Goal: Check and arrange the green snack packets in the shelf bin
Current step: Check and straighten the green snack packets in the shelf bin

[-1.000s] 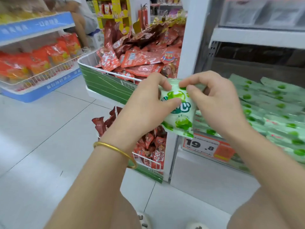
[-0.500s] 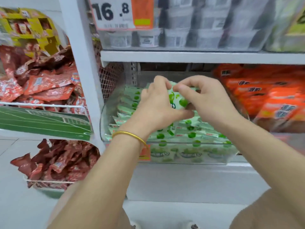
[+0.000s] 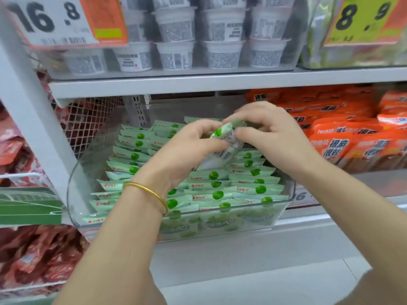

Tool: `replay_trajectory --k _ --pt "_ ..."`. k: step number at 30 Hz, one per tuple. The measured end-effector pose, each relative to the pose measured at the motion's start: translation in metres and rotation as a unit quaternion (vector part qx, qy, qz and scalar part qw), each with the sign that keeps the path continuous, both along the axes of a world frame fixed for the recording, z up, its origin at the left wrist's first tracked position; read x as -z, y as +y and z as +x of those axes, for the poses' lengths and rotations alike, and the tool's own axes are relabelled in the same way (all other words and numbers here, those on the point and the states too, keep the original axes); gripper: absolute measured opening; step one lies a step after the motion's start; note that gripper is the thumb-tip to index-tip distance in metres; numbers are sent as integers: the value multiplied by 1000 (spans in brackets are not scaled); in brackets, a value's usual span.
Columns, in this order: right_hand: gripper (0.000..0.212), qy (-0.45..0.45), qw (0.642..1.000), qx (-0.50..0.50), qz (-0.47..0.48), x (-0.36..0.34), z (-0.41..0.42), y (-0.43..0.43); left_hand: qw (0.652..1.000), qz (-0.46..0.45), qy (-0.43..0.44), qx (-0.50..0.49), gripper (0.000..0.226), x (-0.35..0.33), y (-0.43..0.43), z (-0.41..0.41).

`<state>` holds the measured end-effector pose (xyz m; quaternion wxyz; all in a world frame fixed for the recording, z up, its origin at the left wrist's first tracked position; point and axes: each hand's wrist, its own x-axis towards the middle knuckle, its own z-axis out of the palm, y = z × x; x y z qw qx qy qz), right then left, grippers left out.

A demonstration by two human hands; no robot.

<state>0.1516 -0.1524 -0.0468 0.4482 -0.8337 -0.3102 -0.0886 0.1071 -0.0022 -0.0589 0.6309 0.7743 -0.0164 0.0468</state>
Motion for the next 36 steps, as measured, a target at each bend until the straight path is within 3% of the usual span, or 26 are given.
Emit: replay_trajectory --k 2,5,8,10,12,15,19,21,24,27,30,33,36 --pt "16 9 1000 -13 21 1 4 -7 999 -30 10 25 19 0 -3 3" --pt "9 -2 999 24 39 3 7 -15 1000 -6 -8 17 16 3 -7 10" --pt "5 -41 994 101 31 7 9 -18 983 120 -94 -102 18 9 -14 18" --pt "11 -53 988 142 22 7 11 -19 936 250 -171 -180 19 7 -21 17" --pt "13 -46 984 171 26 8 12 -18 921 293 -194 -167 18 4 -26 14" --pt "8 2 979 193 61 11 16 -16 933 319 -152 -68 47 8 -28 10" --pt "20 98 971 174 132 15 19 -11 887 425 -174 -52 83 12 -23 10" --pt "19 113 968 168 146 16 18 -9 868 451 -199 -59 77 16 -22 12" --pt "16 128 971 127 158 13 14 -7 861 443 -239 -80 46 20 -18 21" --pt "30 21 993 110 31 3 11 -11 874 407 -249 -96 43 17 -12 31" --pt "48 -81 982 94 -144 -5 14 -9 889 370 -252 -95 39 12 -10 37" --pt "35 -148 956 129 -219 -5 19 -2 895 358 -243 -110 31 8 -14 47" --pt "21 -197 932 205 -224 -6 27 0 903 356 -177 -163 49 11 -11 55"
